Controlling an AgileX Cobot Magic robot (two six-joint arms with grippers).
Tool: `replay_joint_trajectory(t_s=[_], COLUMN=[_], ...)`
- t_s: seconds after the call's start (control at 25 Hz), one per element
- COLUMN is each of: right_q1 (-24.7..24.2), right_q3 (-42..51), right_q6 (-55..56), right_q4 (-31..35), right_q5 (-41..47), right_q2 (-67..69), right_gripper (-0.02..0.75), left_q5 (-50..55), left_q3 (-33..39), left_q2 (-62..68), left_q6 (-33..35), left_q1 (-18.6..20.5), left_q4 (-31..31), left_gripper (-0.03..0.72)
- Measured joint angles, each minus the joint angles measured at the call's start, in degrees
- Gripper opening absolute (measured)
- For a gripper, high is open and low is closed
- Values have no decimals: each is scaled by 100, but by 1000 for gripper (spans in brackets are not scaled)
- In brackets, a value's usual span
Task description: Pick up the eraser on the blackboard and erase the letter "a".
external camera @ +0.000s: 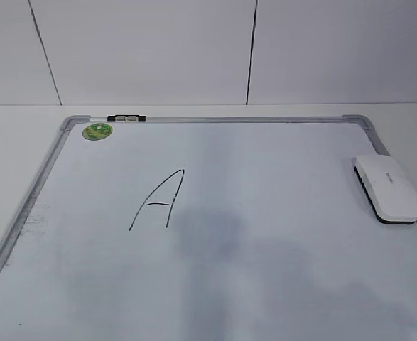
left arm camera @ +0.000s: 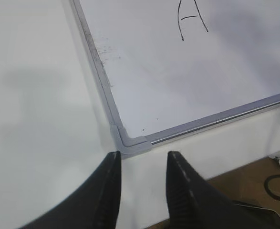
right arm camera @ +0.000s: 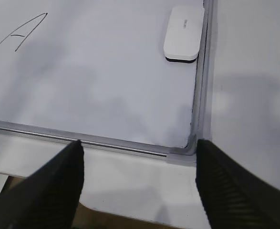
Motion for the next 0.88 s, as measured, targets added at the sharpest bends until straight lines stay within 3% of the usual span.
replay_joint_trajectory(t_s=[0.6, 0.88], right_q1=[0, 0], right_q3=[588, 799], right_q6=[-219, -232], right_q4=[-409, -543], right_q5=[1, -575], right_q2=[-512, -512], right_gripper=[556, 556], left_q5=[-698, -772], left_q3=[498, 498], left_q2=[-68, -68], left_q6=[0, 0], left_q1=[0, 0], left_q4=[253, 426], left_gripper=[243, 242])
